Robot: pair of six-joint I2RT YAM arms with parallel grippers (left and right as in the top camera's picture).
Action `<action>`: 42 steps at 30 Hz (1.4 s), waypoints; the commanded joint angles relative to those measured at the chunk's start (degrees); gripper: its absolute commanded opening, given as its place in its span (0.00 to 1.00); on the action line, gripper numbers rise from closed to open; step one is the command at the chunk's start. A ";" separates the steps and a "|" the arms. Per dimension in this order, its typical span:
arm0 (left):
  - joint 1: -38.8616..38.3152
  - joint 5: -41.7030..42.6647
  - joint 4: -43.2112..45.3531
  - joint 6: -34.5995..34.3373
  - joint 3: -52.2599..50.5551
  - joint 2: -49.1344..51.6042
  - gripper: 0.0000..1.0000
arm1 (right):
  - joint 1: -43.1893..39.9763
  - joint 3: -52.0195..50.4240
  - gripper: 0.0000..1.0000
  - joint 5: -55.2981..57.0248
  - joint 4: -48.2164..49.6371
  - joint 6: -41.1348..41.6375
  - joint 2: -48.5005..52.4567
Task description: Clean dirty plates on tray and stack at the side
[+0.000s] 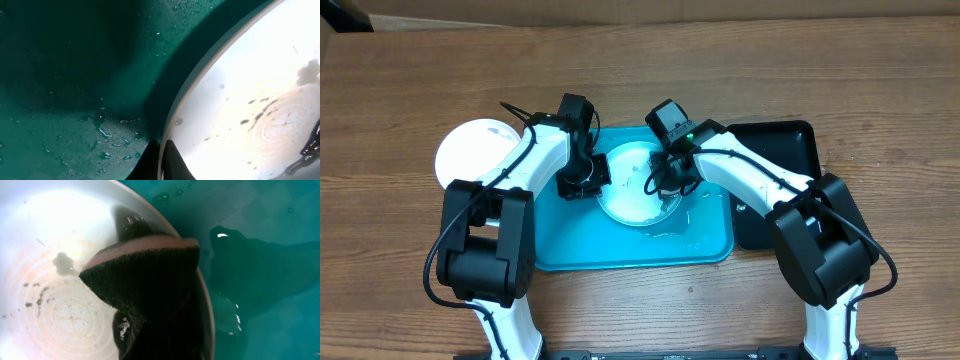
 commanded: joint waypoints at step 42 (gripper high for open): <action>-0.48 -1.31 1.22 0.96 -0.63 0.52 0.04 | -20.83 4.28 0.04 -45.24 -12.90 -16.00 -9.03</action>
